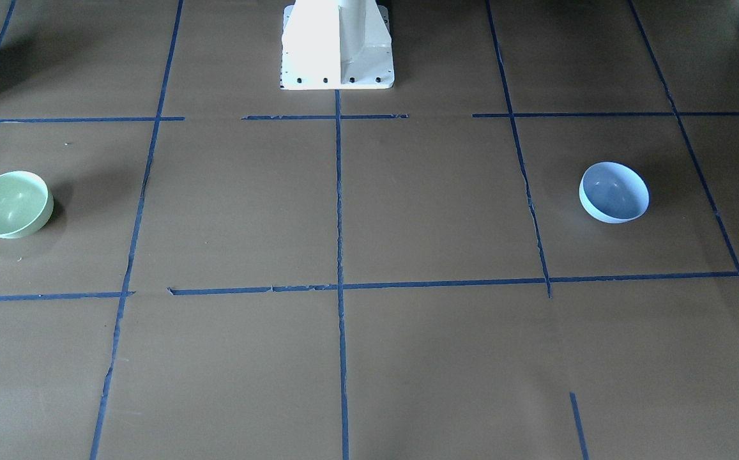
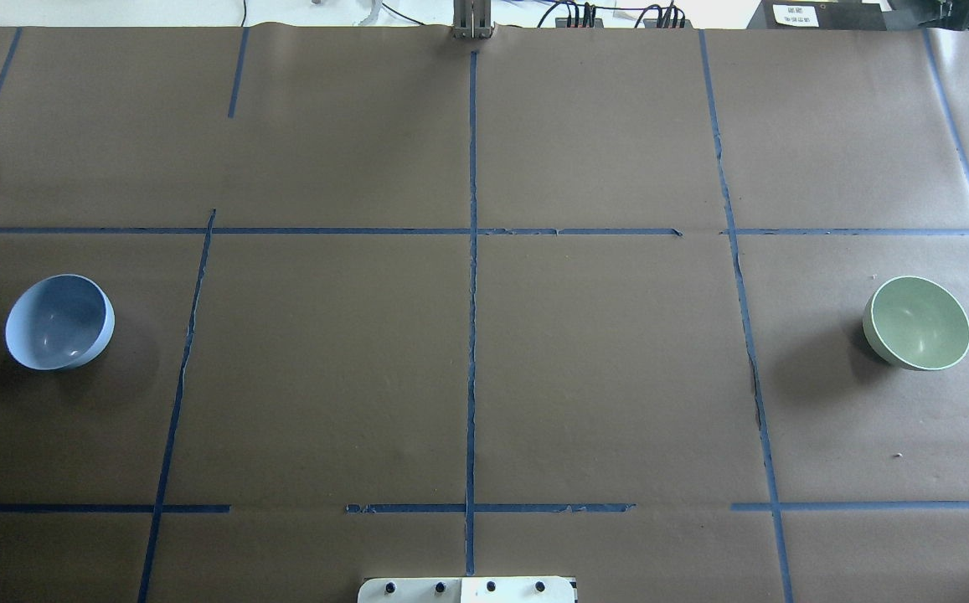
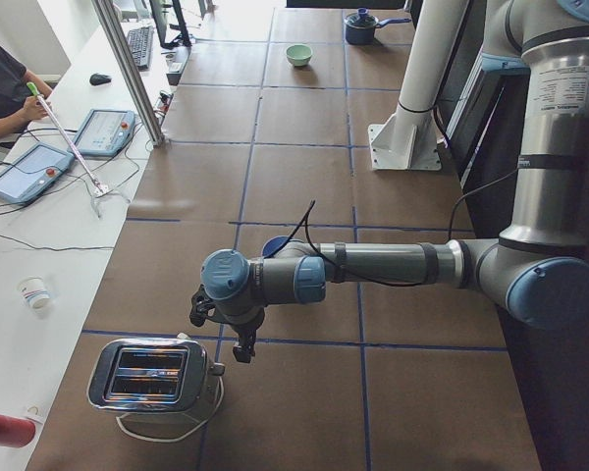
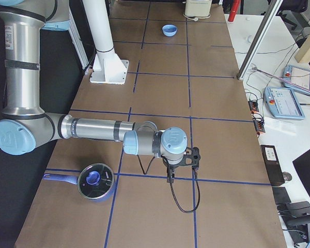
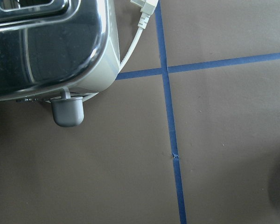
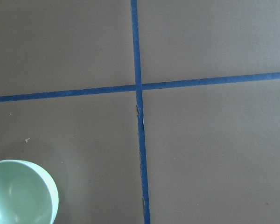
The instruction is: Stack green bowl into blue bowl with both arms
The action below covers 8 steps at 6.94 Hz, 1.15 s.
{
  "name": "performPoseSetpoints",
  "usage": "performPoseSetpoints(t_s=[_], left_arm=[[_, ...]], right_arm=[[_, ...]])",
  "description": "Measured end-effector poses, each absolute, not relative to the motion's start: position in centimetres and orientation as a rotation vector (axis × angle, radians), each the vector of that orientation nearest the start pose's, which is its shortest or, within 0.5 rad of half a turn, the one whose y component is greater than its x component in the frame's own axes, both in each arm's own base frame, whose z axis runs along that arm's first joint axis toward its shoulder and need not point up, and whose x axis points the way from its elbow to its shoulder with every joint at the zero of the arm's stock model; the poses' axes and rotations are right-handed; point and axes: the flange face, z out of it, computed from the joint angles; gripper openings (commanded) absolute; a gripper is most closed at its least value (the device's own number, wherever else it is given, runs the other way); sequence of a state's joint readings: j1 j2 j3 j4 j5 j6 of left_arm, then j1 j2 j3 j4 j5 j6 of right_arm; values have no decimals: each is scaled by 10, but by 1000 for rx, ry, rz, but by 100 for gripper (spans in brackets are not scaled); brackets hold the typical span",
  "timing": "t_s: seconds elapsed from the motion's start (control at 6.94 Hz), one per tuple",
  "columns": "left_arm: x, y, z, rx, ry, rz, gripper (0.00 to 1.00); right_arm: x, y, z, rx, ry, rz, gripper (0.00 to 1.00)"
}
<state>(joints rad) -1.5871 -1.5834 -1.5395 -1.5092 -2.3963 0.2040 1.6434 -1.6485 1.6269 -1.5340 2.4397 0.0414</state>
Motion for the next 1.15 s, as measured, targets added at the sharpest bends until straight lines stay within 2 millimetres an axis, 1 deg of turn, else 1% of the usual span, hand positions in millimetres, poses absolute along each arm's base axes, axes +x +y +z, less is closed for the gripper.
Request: performPoseSetpoints(t_s=[0.58,1.15], left_arm=[[-68,-488,673,16,829,149,100],[-68,-489,671,22,829,152,100]], right_arm=[[93,-455,658,31,-864,108,100],[93,-456,657,32,-864,112,100]])
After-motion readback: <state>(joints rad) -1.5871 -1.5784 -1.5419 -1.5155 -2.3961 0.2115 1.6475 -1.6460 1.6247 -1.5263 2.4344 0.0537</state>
